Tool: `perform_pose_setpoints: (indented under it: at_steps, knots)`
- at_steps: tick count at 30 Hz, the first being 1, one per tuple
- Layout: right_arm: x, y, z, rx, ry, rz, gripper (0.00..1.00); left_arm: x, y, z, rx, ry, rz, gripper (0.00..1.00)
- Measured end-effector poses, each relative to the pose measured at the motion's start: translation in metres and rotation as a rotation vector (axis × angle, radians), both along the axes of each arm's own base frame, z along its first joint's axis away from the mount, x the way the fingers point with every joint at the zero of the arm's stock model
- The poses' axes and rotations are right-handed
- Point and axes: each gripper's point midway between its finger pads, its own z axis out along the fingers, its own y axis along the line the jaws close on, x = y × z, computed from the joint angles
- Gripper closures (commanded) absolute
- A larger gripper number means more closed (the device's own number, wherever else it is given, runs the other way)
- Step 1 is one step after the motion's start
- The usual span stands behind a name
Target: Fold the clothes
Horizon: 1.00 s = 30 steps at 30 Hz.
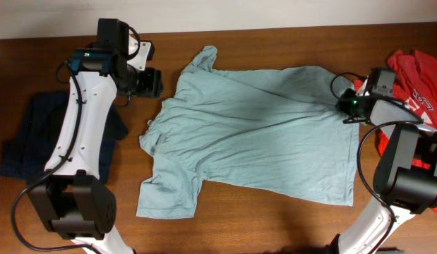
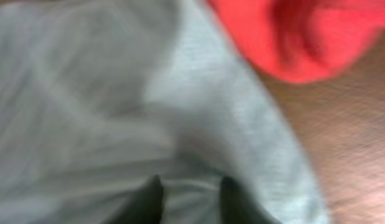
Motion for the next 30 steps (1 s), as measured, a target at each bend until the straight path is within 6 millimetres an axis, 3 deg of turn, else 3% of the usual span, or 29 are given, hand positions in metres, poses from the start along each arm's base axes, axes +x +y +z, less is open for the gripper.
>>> perform_pose_setpoints:
  at_steps: [6, 10, 13, 16, 20, 22, 27, 30]
  knots:
    - [0.003, 0.024, 0.03, 0.108, -0.018, 0.101, 0.39, 0.032, -0.003, 0.017, 0.009, -0.161, -0.042, 0.26]
    - [0.002, 0.037, 0.083, 0.135, -0.094, 0.143, 0.37, 0.059, -0.005, 0.026, 0.008, -0.27, -0.057, 0.26]
    - [-0.005, 0.051, 0.125, 0.15, -0.15, 0.179, 0.37, 0.085, -0.013, 0.015, -0.021, -0.327, -0.081, 0.27]
    - [-0.015, 0.073, 0.144, 0.178, -0.152, 0.222, 0.37, 0.114, -0.029, -0.018, -0.086, -0.355, -0.124, 0.32]
    - [-0.03, 0.106, 0.138, 0.228, -0.074, 0.284, 0.37, 0.141, -0.049, -0.066, -0.149, -0.378, -0.165, 0.37]
    - [-0.036, 0.122, 0.135, 0.234, -0.045, 0.328, 0.37, 0.151, -0.06, -0.08, -0.177, -0.4, -0.174, 0.37]
    - [-0.045, 0.158, 0.132, 0.244, -0.004, 0.424, 0.37, 0.157, -0.084, -0.108, -0.234, -0.392, -0.179, 0.41]
    - [-0.05, 0.172, 0.13, 0.247, 0.014, 0.461, 0.37, 0.155, -0.089, -0.126, -0.248, -0.353, -0.171, 0.47]
